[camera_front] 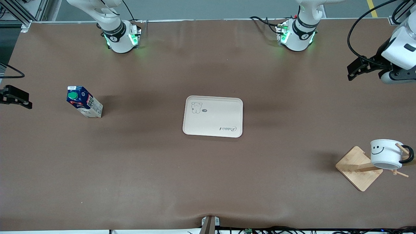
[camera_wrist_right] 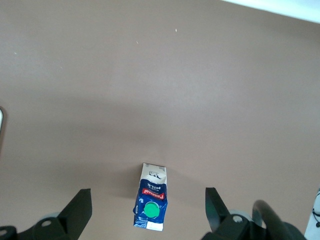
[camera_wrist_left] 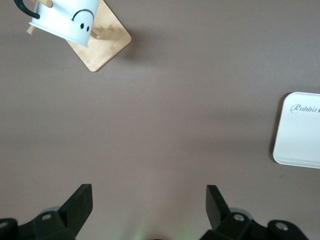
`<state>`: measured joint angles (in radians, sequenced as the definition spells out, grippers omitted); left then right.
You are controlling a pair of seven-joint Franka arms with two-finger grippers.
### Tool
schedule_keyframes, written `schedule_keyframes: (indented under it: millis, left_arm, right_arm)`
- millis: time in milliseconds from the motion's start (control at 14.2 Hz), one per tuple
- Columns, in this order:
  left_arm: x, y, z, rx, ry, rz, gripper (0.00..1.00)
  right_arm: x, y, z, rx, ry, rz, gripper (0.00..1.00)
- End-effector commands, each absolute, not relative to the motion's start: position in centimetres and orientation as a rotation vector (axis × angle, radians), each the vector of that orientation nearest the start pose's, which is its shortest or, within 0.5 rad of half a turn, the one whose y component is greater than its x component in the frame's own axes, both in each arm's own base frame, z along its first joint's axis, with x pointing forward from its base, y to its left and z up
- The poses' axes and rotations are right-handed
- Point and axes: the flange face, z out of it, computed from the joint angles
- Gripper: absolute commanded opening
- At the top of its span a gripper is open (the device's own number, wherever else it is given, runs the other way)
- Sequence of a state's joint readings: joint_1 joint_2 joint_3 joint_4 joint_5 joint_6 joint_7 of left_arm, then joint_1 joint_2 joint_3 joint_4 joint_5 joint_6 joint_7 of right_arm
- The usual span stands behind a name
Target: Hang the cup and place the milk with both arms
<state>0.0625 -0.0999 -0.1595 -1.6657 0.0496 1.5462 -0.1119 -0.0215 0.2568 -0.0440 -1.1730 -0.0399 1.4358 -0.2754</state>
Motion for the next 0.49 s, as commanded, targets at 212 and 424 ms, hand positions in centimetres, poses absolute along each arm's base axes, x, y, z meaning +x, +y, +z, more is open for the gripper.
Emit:
schedule_keyframes:
  millis: [212,424]
  left_arm:
    - [50.1,-5.2,64.5,-3.117,-0.027,-0.023,1.00]
    - [50.1,-5.6,64.7,-3.133,-0.028,-0.023,1.00]
  right_arm:
    - [56.5,-1.0,65.0,-3.101,0.253,0.188,1.00]
    - [52.1,-1.8,63.3,-3.089,0.302,0.215,1.00]
